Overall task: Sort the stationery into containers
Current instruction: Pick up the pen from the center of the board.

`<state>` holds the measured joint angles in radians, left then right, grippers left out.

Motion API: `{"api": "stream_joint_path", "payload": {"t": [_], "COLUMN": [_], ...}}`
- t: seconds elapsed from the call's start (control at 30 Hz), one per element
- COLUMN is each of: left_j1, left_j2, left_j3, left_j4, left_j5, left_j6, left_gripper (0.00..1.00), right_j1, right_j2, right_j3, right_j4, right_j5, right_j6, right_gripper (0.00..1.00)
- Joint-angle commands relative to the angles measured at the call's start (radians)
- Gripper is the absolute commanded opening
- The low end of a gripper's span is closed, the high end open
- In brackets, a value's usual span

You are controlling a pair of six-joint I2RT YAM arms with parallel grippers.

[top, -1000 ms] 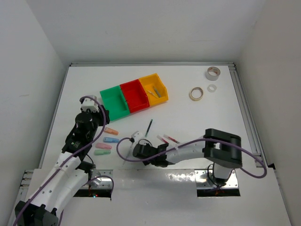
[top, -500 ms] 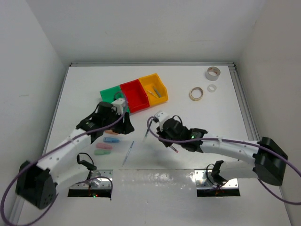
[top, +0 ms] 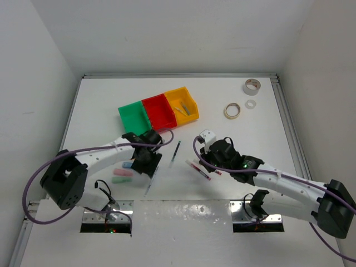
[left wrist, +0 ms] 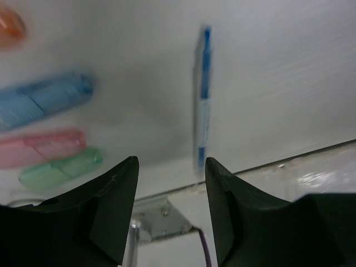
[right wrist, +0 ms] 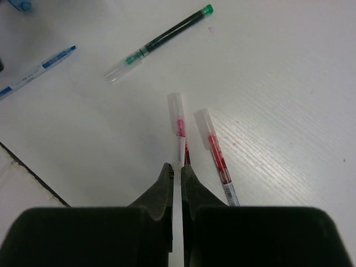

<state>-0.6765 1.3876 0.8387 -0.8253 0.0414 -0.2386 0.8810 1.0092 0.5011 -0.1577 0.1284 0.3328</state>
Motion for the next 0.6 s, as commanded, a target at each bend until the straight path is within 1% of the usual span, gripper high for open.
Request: {"api": "stream_joint_path", "payload": {"t": [0.0,0.13,0.2,0.33,0.4,0.47,0.5,0.57], "left_j1": [-0.067,-0.104,-0.118,-0.158,-0.161,-0.163,-0.163,-0.161], "left_j2": [0.046,0.111,0.12,0.131,0.137,0.145,0.157,0.166], "left_j3": [-0.026,-0.038,-0.049,-0.049,-0.068,-0.09,-0.108,-0.121], "left_j4": [-0.093,-0.023,0.008,0.066,0.081,0.127,0.144,0.164], "left_j5": [-0.107,-0.072,-0.048,-0.048,-0.048,-0.048,-0.048,-0.051], "left_j6": [-0.119,-0.149,-0.166,-0.179,-0.192,-0.203,-0.208,-0.22], "left_gripper": [0.49,0.48,0.48,0.48,0.48,0.45,0.41,0.37], "right_j1": [-0.001,-0.002,0.001,0.001,0.003,0.001,0.001,0.001], "right_j2": [-0.029,-0.023,-0.02,-0.017,-0.015,-0.017,-0.015,-0.02], "right_j3": [0.001,-0.001,-0.001,-0.013,-0.015,-0.016,-0.016,-0.016], "right_j4": [0.075,0.08,0.075,0.084,0.084,0.084,0.081,0.076], "right_j5": [0.0,-0.006,-0.007,-0.007,-0.007,-0.001,-0.001,0.004], "right_j6": [-0.006,-0.003,0.003,0.008,0.008,0.012,0.012,0.011], "right_gripper": [0.0,0.0,0.0,0.0,0.0,0.0,0.0,0.0]}}
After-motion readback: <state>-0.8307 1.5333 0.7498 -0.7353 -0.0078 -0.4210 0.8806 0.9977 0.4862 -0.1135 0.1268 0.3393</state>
